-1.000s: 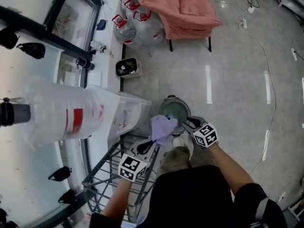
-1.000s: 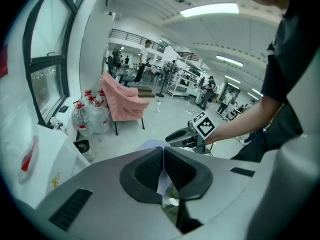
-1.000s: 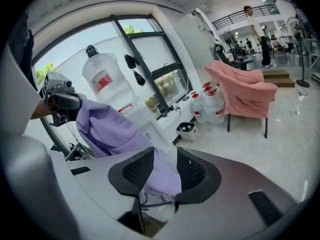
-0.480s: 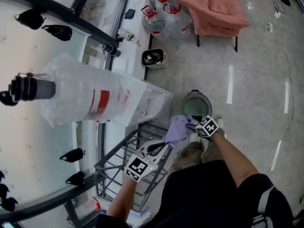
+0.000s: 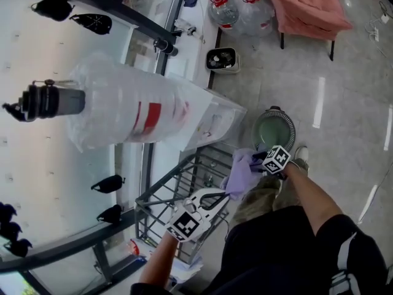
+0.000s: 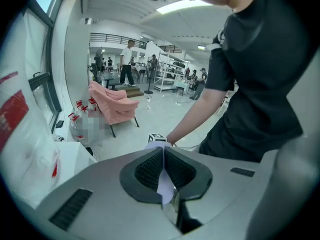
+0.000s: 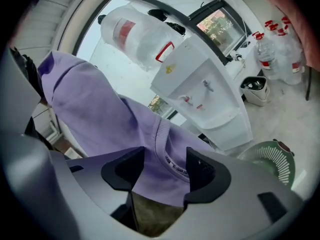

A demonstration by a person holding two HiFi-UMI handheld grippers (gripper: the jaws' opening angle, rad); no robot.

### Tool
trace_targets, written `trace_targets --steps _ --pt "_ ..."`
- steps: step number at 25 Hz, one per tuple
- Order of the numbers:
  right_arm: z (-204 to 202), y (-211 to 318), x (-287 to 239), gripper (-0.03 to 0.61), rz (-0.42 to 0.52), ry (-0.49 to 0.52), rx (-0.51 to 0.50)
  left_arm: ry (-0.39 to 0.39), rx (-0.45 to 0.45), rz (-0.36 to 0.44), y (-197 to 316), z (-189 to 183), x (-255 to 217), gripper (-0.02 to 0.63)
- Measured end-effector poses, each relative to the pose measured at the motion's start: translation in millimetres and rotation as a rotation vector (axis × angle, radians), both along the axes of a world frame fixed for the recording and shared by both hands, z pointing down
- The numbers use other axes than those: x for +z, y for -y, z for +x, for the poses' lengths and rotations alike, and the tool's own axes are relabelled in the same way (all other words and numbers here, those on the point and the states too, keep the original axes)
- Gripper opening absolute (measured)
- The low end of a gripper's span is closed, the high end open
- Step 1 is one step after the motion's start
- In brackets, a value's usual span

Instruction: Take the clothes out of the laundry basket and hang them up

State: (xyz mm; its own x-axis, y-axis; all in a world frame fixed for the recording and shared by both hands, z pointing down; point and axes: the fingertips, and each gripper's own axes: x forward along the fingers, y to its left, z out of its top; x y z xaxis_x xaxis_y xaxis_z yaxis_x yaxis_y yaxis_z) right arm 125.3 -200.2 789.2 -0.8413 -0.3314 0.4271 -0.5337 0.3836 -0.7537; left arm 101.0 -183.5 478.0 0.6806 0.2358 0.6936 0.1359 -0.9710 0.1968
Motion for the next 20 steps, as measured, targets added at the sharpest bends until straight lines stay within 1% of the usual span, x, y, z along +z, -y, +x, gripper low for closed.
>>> trace_targets --steps 3,4,5,6,7,8,10,13,16,18,20 --pt "-17.9 5.2 -9.0 0.236 0.036 0.022 -0.046 0.018 0.002 0.027 3.1 -14.2 -3.2 0.011" --pt "-23.6 3.8 -12.0 0.235 0.028 0.038 -0.057 0.022 -0.003 0.030 3.9 -18.9 -4.1 0.011" --pt "-27.4 1.1 -14.7 0.214 0.011 0.055 -0.060 0.030 -0.011 0.030 4.0 -23.9 -4.2 0.011" --pt "-28.0 -1.4 -16.9 0.162 -0.009 0.066 -0.047 0.043 -0.022 0.030 3.7 -29.7 -3.3 0.011" --pt "-25.1 -1.9 -19.2 0.072 -0.021 0.069 -0.016 0.058 -0.037 0.031 4.1 -36.5 -1.5 0.011" --pt "-19.7 -0.1 -22.1 0.008 -0.020 0.064 0.026 0.073 -0.056 0.032 5.9 -44.6 0.7 0.011" --pt "-6.7 5.4 -32.6 0.007 0.015 0.052 0.098 0.097 -0.113 0.027 13.7 -63.8 7.9 0.011" --pt "17.2 12.0 -53.7 0.006 0.089 0.009 0.168 0.131 -0.193 0.032 31.9 -91.0 28.7 0.011" --pt "48.0 18.8 -78.9 0.005 0.127 -0.021 0.270 0.173 -0.250 0.056 47.9 -101.2 51.9 0.011" --pt "64.3 23.9 -101.2 0.005 0.162 -0.025 0.325 0.188 -0.293 0.038 55.3 -102.8 67.5 0.011" --pt "75.9 29.4 -127.1 0.003 0.213 -0.036 0.351 0.196 -0.339 -0.009 60.8 -104.7 84.8 0.011"
